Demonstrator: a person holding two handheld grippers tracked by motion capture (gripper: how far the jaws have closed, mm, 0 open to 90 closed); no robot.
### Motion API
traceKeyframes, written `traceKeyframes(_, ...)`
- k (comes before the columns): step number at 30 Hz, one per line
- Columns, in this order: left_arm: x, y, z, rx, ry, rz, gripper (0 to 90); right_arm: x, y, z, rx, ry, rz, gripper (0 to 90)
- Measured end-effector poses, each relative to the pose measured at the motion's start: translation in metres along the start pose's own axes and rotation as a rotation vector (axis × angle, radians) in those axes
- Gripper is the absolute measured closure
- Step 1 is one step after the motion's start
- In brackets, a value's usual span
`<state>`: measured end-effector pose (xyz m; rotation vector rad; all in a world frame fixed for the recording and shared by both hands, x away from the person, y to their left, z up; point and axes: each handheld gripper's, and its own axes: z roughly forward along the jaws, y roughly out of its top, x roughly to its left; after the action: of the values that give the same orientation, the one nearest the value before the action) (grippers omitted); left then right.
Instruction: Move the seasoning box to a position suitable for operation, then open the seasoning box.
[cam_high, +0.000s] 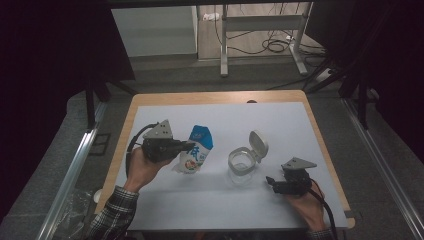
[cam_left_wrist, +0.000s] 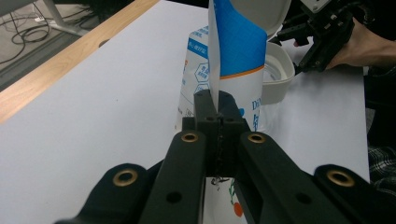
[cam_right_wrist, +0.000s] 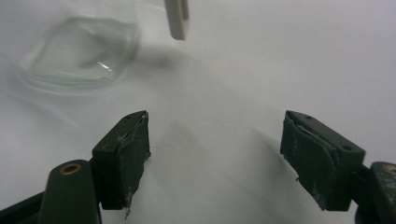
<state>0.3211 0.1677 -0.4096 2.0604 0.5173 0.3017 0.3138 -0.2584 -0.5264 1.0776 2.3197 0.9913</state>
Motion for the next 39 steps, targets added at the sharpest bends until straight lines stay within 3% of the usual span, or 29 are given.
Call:
traceKeyframes(6, -0.010, 0.001, 0.001, -0.011, -0.001, -0.012, 90.0, 0.009, 0.000, -0.008, -0.033, 0.054, 0.004, 26.2)
traceKeyframes(16, -0.029, 0.003, 0.006, -0.001, -0.006, -0.002, 90.0, 0.039, 0.001, -0.015, -0.046, 0.148, -0.028, 27.4)
traceKeyframes(26, -0.037, 0.005, 0.008, -0.005, -0.017, -0.002, 90.0, 0.064, 0.004, -0.010, -0.023, 0.192, -0.078, 28.3)
traceKeyframes(39, -0.045, 0.011, 0.013, 0.006, -0.028, 0.003, 90.0, 0.086, 0.010, -0.004, -0.027, 0.252, -0.087, 29.5)
